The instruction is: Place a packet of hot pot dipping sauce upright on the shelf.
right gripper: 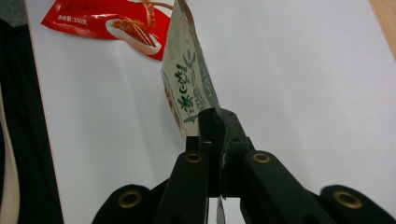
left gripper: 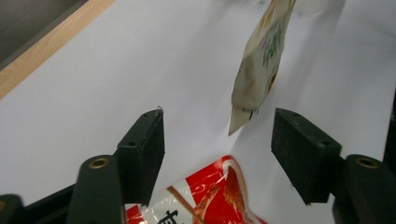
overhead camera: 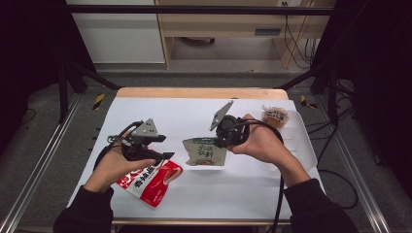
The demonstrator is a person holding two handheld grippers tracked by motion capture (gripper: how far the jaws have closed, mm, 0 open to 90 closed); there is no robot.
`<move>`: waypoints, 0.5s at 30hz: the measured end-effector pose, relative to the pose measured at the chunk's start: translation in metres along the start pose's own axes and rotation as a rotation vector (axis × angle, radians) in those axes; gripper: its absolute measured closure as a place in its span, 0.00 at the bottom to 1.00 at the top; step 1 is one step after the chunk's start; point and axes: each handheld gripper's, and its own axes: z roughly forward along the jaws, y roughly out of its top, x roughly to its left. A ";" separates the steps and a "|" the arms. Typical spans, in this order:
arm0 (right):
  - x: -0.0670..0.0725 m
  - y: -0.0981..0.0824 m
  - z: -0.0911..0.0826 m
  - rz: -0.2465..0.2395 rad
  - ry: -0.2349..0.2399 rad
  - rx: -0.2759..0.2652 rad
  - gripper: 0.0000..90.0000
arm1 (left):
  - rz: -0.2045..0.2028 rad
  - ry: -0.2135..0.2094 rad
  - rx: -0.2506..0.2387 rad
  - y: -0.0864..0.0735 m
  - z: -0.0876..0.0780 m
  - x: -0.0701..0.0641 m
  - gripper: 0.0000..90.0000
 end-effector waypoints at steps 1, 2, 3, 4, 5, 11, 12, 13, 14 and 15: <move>-0.002 -0.001 -0.002 -0.006 -0.003 -0.004 1.00 | -0.002 -0.002 0.007 -0.004 0.001 0.001 0.37; -0.004 -0.002 -0.003 -0.005 -0.007 -0.004 1.00 | -0.009 -0.005 0.023 -0.006 0.005 0.003 0.37; -0.004 -0.002 -0.003 -0.005 -0.007 -0.004 1.00 | -0.009 -0.005 0.023 -0.006 0.005 0.003 0.36; -0.005 -0.002 -0.005 -0.001 -0.009 -0.004 1.00 | -0.009 -0.004 0.059 -0.008 0.008 0.005 0.36; -0.007 -0.003 -0.006 -0.003 -0.013 -0.003 1.00 | -0.005 0.002 0.083 -0.009 0.011 0.006 0.32; -0.018 -0.006 -0.018 0.006 -0.040 -0.013 1.00 | -0.014 0.030 0.124 -0.017 0.022 0.009 0.18; -0.018 -0.006 -0.018 0.006 -0.040 -0.013 1.00 | -0.020 0.031 0.122 -0.018 0.022 0.008 0.18; -0.019 -0.006 -0.020 0.007 -0.043 -0.011 1.00 | -0.022 0.032 0.123 -0.019 0.022 0.008 0.16; -0.020 -0.007 -0.021 0.009 -0.047 -0.013 1.00 | -0.026 0.036 0.118 -0.020 0.022 0.008 0.14; -0.021 -0.007 -0.023 0.011 -0.048 -0.012 1.00 | -0.031 0.040 0.119 -0.022 0.021 0.008 0.14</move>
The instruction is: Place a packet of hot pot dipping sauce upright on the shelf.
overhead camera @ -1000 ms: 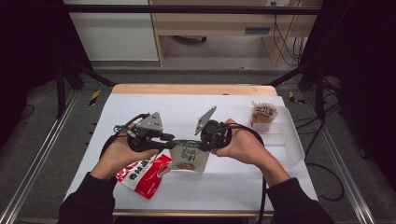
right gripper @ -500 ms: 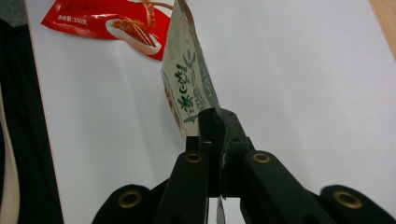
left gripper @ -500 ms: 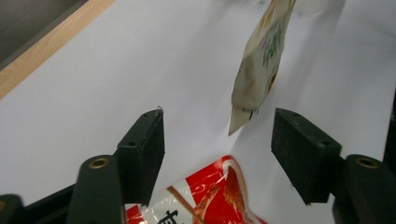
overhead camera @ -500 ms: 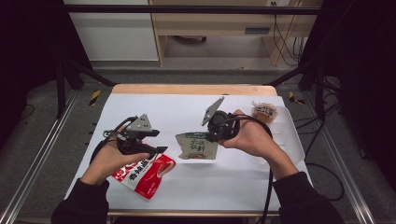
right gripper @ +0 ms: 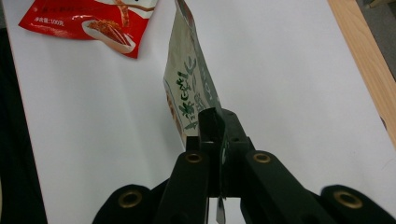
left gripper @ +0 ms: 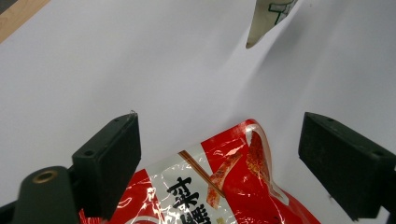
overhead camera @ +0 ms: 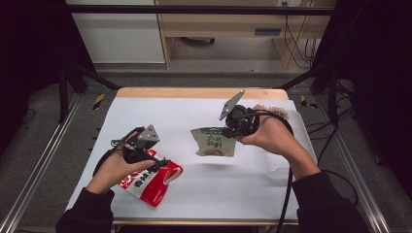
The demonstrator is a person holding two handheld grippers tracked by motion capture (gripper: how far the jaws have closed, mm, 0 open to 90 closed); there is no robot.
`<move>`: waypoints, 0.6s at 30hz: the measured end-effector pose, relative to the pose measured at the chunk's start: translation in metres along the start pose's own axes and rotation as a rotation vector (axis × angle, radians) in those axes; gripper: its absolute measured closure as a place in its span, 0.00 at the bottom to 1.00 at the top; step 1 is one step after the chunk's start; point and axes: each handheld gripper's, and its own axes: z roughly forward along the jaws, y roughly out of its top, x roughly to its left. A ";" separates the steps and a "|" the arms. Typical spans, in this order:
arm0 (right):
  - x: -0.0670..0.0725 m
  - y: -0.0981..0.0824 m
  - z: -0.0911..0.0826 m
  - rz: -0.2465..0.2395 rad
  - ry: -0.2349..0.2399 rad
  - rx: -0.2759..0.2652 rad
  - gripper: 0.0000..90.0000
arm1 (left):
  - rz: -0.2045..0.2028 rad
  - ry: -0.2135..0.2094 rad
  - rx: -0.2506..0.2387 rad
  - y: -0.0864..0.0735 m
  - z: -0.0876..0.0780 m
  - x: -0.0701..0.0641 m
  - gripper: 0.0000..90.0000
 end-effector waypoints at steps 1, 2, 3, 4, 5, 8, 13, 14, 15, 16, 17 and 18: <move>-0.001 0.000 -0.001 -0.002 -0.002 0.001 1.00 | -0.009 0.000 -0.004 -0.002 0.000 0.000 0.13; -0.001 0.000 -0.003 -0.001 -0.004 0.000 1.00 | -0.013 0.000 -0.002 -0.003 0.000 0.000 0.13; -0.001 0.000 -0.004 -0.004 -0.005 0.003 1.00 | -0.018 -0.003 -0.003 -0.005 -0.001 0.000 0.12; -0.002 -0.001 -0.007 -0.001 -0.006 0.001 1.00 | -0.022 0.001 0.006 -0.008 -0.002 0.001 0.12; -0.001 -0.001 -0.008 0.007 -0.012 -0.004 1.00 | -0.022 0.001 0.006 -0.008 -0.002 0.001 0.12; -0.002 -0.002 -0.011 0.000 -0.014 -0.007 1.00 | -0.043 0.004 0.009 -0.014 -0.001 0.004 0.12; -0.005 -0.006 -0.020 0.007 -0.030 -0.020 1.00 | -0.063 0.022 0.032 -0.024 0.000 0.008 0.12; -0.005 -0.006 -0.020 0.007 -0.030 -0.020 1.00 | -0.063 0.022 0.032 -0.024 0.000 0.008 0.12; -0.006 -0.008 -0.023 0.014 -0.037 -0.026 1.00 | -0.067 0.029 0.034 -0.025 0.000 0.009 0.12; -0.006 -0.008 -0.023 0.014 -0.037 -0.026 1.00 | -0.067 0.029 0.034 -0.025 0.000 0.009 0.11; -0.008 -0.009 -0.026 0.018 -0.043 -0.027 1.00 | -0.070 0.037 0.037 -0.027 -0.001 0.010 0.11; -0.009 -0.009 -0.028 0.022 -0.047 -0.029 1.00 | -0.074 0.036 0.037 -0.028 -0.001 0.011 0.11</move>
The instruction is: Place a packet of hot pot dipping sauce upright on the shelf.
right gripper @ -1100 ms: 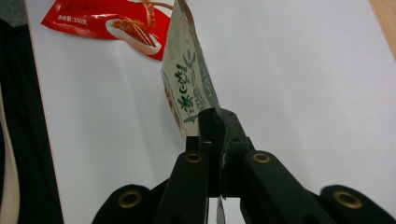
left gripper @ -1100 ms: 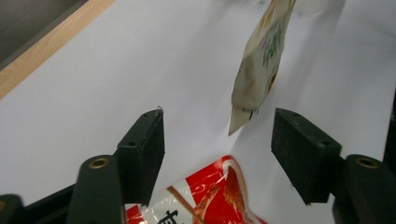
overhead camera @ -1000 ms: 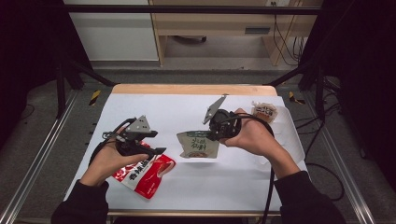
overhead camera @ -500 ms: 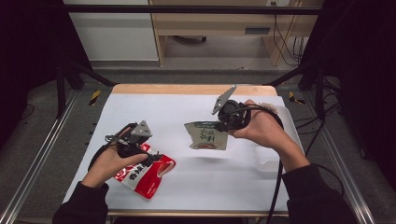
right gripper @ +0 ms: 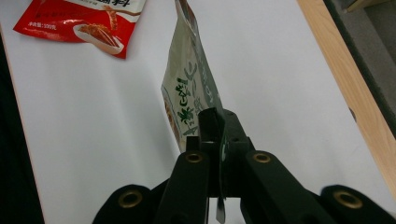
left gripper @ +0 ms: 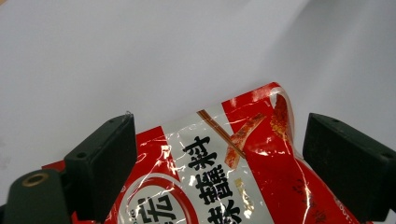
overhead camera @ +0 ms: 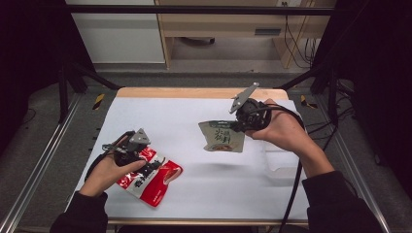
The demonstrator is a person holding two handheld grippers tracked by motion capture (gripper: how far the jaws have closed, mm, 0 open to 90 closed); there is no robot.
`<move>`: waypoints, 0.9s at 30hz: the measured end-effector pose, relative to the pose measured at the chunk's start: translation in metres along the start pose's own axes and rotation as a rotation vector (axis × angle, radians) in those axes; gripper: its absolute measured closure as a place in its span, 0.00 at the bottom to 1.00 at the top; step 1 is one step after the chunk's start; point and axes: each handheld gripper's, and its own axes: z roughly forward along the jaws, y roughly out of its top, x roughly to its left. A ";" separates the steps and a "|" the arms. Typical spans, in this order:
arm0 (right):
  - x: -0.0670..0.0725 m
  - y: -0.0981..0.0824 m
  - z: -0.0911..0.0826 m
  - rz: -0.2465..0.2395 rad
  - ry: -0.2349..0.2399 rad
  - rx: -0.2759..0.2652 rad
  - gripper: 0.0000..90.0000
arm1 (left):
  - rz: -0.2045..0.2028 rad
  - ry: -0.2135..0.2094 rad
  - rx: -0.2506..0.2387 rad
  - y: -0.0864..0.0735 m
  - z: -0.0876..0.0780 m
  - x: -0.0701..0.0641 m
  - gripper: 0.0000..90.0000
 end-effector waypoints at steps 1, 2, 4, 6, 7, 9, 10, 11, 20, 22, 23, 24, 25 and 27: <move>-0.001 0.000 -0.002 -0.002 -0.001 -0.001 1.00 | -0.002 0.003 0.002 -0.001 0.000 0.001 0.11; -0.003 -0.001 -0.003 -0.003 -0.003 -0.001 1.00 | -0.008 0.006 0.002 -0.002 0.000 0.001 0.10; -0.004 -0.001 -0.005 -0.001 -0.005 -0.004 1.00 | -0.013 0.009 0.005 -0.003 0.000 0.002 0.10; -0.007 0.000 -0.008 0.007 -0.014 -0.005 1.00 | -0.013 0.006 0.010 -0.004 0.001 0.003 0.10; -0.008 0.000 -0.010 0.004 -0.016 -0.007 1.00 | -0.014 0.006 0.011 -0.005 0.001 0.003 0.10; -0.009 0.000 -0.014 0.002 -0.023 -0.012 1.00 | -0.018 0.004 0.007 -0.006 -0.001 0.005 0.10; -0.011 0.000 -0.016 -0.001 -0.025 -0.015 1.00 | -0.020 0.004 0.005 -0.007 -0.002 0.006 0.10; -0.012 0.000 -0.021 0.000 -0.034 -0.021 1.00 | -0.027 0.009 0.000 -0.009 -0.004 0.008 0.10; -0.019 -0.004 -0.039 -0.001 -0.063 -0.034 1.00 | -0.050 0.017 -0.012 -0.014 -0.010 0.013 0.09; -0.022 -0.006 -0.043 0.001 -0.068 -0.042 1.00 | -0.061 0.024 -0.011 -0.017 -0.012 0.016 0.09; -0.022 -0.007 -0.044 0.004 -0.071 -0.043 1.00 | -0.063 0.023 -0.011 -0.018 -0.012 0.017 0.09; -0.023 -0.008 -0.045 0.005 -0.074 -0.046 1.00 | -0.063 0.023 -0.011 -0.018 -0.012 0.017 0.09; -0.024 -0.008 -0.046 0.007 -0.078 -0.043 1.00 | -0.066 0.023 -0.008 -0.019 -0.012 0.017 0.09; -0.025 -0.009 -0.047 0.008 -0.079 -0.045 1.00 | -0.065 0.024 -0.009 -0.019 -0.012 0.018 0.09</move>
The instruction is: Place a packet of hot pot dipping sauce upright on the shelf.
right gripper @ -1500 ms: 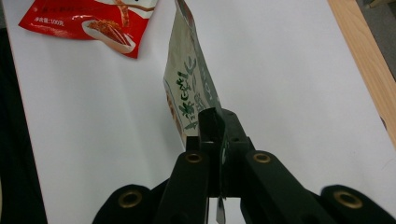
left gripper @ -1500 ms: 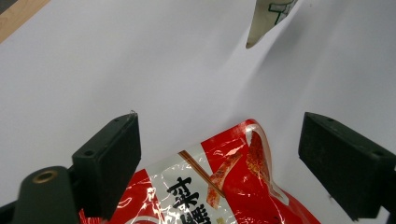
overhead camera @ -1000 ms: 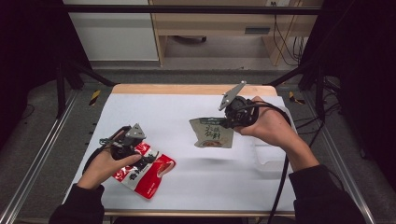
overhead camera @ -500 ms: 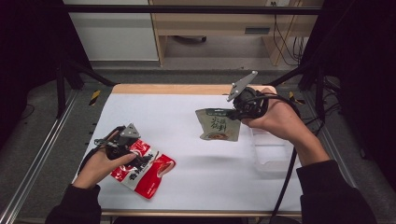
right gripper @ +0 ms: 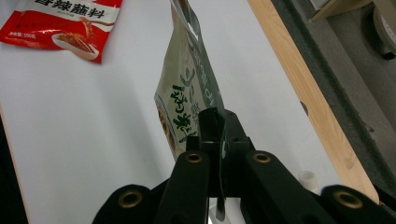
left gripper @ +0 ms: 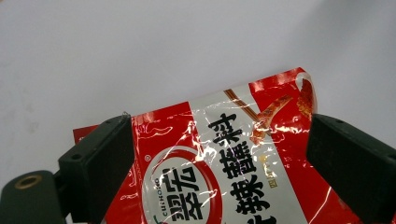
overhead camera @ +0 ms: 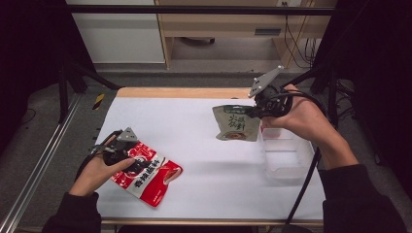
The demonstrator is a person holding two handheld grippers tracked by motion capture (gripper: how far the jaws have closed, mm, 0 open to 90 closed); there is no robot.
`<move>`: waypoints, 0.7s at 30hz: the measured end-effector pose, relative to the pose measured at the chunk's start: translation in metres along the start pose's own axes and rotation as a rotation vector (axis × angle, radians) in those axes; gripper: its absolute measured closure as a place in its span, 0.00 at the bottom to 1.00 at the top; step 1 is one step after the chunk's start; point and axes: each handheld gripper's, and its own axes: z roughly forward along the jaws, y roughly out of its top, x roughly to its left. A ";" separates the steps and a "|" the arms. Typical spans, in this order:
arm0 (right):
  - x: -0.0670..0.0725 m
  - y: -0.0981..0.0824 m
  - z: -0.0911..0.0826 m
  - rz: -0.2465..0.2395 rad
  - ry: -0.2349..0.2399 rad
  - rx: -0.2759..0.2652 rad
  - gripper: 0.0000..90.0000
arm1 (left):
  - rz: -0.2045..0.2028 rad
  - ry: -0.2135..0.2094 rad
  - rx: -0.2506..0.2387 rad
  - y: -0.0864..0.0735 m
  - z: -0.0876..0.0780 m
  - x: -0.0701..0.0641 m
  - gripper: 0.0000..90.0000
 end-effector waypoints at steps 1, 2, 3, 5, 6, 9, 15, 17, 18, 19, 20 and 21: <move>-0.001 -0.001 -0.001 0.004 -0.003 0.002 1.00 | 0.002 -0.003 0.003 0.000 0.000 0.000 0.09; -0.002 -0.002 -0.002 0.007 -0.010 0.007 1.00 | 0.001 -0.006 0.002 -0.001 -0.001 0.001 0.09; -0.002 -0.002 -0.002 0.007 -0.010 0.007 1.00 | 0.001 -0.006 0.002 -0.001 -0.001 0.001 0.09; -0.004 -0.005 -0.003 0.012 -0.016 0.000 1.00 | -0.004 -0.006 -0.001 -0.002 -0.002 0.002 0.09; -0.005 -0.006 -0.003 0.015 -0.019 0.000 1.00 | -0.007 -0.003 -0.005 -0.003 -0.003 0.003 0.09; -0.006 -0.007 -0.005 0.024 -0.027 0.004 1.00 | -0.009 -0.002 -0.006 -0.003 -0.004 0.004 0.09; -0.008 -0.012 -0.009 0.024 -0.037 -0.014 1.00 | -0.005 -0.006 -0.007 -0.003 -0.004 0.003 0.09; -0.009 -0.014 -0.011 0.027 -0.037 -0.023 1.00 | -0.005 -0.004 -0.005 -0.002 -0.004 0.003 0.09; -0.009 -0.015 -0.011 0.030 -0.040 -0.024 1.00 | -0.006 -0.002 -0.005 -0.003 -0.005 0.003 0.09; -0.010 -0.016 -0.012 0.026 -0.041 -0.020 1.00 | -0.007 -0.002 -0.006 -0.003 -0.005 0.003 0.09; -0.010 -0.017 -0.012 0.032 -0.043 -0.021 1.00 | -0.008 -0.005 -0.007 -0.003 -0.006 0.003 0.09; -0.011 -0.019 -0.013 0.033 -0.047 -0.013 1.00 | -0.010 -0.001 -0.012 -0.004 -0.007 0.004 0.09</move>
